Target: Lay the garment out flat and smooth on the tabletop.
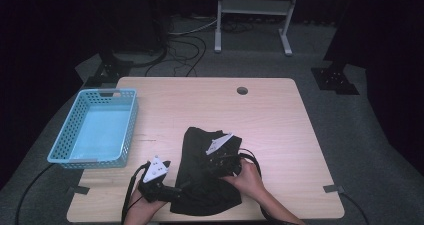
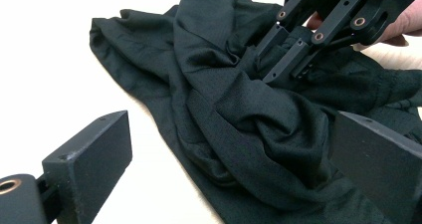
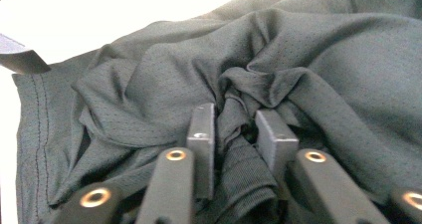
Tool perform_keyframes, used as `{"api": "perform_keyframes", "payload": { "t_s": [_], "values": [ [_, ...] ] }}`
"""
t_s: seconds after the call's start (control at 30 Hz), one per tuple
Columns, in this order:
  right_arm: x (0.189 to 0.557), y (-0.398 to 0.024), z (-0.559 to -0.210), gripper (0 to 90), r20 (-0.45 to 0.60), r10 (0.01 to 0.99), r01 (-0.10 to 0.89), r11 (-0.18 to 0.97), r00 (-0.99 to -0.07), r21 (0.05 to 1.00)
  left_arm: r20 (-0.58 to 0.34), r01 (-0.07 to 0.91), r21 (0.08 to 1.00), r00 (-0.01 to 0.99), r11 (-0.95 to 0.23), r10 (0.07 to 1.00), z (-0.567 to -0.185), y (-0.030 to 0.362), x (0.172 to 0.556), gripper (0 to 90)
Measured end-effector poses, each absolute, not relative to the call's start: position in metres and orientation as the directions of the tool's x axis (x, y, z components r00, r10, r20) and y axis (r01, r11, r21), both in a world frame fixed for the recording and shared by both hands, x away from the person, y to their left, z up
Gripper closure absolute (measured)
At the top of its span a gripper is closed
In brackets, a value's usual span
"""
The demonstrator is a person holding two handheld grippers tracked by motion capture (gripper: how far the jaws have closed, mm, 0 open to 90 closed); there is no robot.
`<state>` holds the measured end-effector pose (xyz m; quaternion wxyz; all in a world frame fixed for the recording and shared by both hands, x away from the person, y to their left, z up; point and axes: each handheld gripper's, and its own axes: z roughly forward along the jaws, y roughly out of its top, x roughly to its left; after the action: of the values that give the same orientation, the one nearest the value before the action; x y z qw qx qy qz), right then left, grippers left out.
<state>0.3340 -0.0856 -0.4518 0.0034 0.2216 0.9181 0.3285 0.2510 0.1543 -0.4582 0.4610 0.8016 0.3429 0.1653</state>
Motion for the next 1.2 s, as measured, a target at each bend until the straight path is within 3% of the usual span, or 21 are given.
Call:
{"api": "perform_keyframes", "payload": {
  "t_s": [0.13, 0.5, 0.93, 1.2],
  "values": [
    [0.331, -0.088, -0.448, 78.7, 0.128, 0.409, 0.394, 0.677, -0.904, 0.622, -0.048, 0.394, 0.853, 0.711, -0.341, 0.702, -0.458, 0.155, 0.251, 2.7],
    [0.325, -0.117, -0.411, 80.3, 0.103, 0.404, 0.365, 0.651, -0.909, 0.666, -0.044, 0.394, 0.850, 0.716, -0.351, 0.697, -0.459, 0.152, 0.252, 2.7],
    [0.314, -0.199, -0.379, 80.6, 0.033, 0.502, 0.396, 0.637, -0.864, 0.661, -0.041, 0.396, 0.847, 0.715, -0.356, 0.697, -0.460, 0.148, 0.250, 2.7],
    [0.304, -0.251, -0.387, 80.2, 0.025, 0.573, 0.457, 0.626, -0.819, 0.632, -0.034, 0.395, 0.842, 0.720, -0.368, 0.693, -0.461, 0.146, 0.250, 2.7]
  ]
}}
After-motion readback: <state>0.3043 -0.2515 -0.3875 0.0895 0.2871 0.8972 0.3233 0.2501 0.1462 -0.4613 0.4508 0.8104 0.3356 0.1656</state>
